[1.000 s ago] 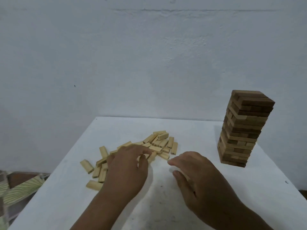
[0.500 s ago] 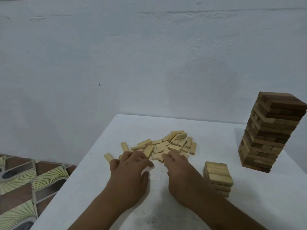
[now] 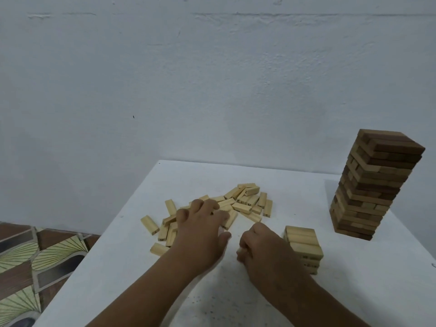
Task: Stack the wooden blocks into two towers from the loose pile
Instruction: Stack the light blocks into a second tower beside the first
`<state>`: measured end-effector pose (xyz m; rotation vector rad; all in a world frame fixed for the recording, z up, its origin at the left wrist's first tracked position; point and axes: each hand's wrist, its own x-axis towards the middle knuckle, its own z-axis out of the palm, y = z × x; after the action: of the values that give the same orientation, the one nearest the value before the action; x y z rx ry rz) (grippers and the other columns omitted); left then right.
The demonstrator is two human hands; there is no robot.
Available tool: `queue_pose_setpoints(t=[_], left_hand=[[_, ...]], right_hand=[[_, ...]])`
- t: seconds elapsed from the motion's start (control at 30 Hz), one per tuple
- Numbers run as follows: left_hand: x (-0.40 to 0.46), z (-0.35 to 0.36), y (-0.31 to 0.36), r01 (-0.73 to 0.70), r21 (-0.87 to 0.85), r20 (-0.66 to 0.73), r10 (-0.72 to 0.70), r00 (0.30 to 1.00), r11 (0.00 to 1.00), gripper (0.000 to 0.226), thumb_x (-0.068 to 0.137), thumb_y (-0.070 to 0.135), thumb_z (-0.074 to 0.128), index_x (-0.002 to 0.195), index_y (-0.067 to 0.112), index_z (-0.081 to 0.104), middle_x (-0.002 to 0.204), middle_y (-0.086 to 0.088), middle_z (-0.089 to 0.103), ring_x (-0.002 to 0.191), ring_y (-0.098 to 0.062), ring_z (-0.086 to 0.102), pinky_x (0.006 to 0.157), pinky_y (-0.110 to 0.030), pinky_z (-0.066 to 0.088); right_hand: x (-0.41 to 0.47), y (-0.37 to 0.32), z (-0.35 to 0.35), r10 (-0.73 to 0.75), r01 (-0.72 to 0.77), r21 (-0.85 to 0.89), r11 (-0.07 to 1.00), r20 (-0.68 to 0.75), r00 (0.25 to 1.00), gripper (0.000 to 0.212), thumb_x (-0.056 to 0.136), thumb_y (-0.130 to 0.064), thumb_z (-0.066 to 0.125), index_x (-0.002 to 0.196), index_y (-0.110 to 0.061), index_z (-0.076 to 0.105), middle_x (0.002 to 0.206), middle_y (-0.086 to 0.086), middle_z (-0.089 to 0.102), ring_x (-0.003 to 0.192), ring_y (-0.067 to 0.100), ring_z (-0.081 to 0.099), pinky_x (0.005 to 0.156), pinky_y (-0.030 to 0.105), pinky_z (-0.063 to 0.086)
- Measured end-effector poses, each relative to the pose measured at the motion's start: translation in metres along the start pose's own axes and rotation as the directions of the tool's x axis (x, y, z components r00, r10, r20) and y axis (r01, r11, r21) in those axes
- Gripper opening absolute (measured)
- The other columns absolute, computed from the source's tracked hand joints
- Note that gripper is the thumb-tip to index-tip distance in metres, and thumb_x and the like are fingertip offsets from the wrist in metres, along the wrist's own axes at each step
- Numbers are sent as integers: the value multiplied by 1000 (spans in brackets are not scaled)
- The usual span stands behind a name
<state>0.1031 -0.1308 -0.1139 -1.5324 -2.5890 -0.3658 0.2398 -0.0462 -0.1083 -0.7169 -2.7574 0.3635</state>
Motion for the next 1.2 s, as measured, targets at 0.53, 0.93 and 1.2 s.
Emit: queue_pose_setpoints(t=[0.53, 0.93, 1.2], left_hand=[[-10, 3, -15, -47, -33, -4, 47, 999, 998, 51, 83, 14, 40, 119, 42, 62, 143, 27, 42, 136, -11, 31, 96, -42, 21], [-28, 3, -9, -134, -277, -126, 102, 987, 952, 29, 82, 31, 52, 101, 46, 69, 93, 35, 64, 102, 4, 52, 83, -34, 21], [-29, 10, -23, -201, -421, -108, 171, 979, 885, 29, 90, 45, 48, 111, 47, 68, 87, 31, 65, 91, -5, 54, 78, -48, 43]], right_hand=[[-29, 6, 9, -149, 154, 66, 986, -72, 986, 35, 98, -28, 41, 131, -28, 49, 117, -7, 44, 107, 11, 38, 87, 24, 47], [-29, 13, 19, -147, 161, 104, 982, -127, 981, 38, 92, -35, 47, 129, -31, 51, 115, -12, 46, 103, 6, 38, 81, 14, 41], [-27, 13, 24, -103, 118, 103, 988, -138, 985, 23, 82, -24, 57, 103, -26, 66, 99, -8, 56, 91, 10, 50, 68, 14, 41]])
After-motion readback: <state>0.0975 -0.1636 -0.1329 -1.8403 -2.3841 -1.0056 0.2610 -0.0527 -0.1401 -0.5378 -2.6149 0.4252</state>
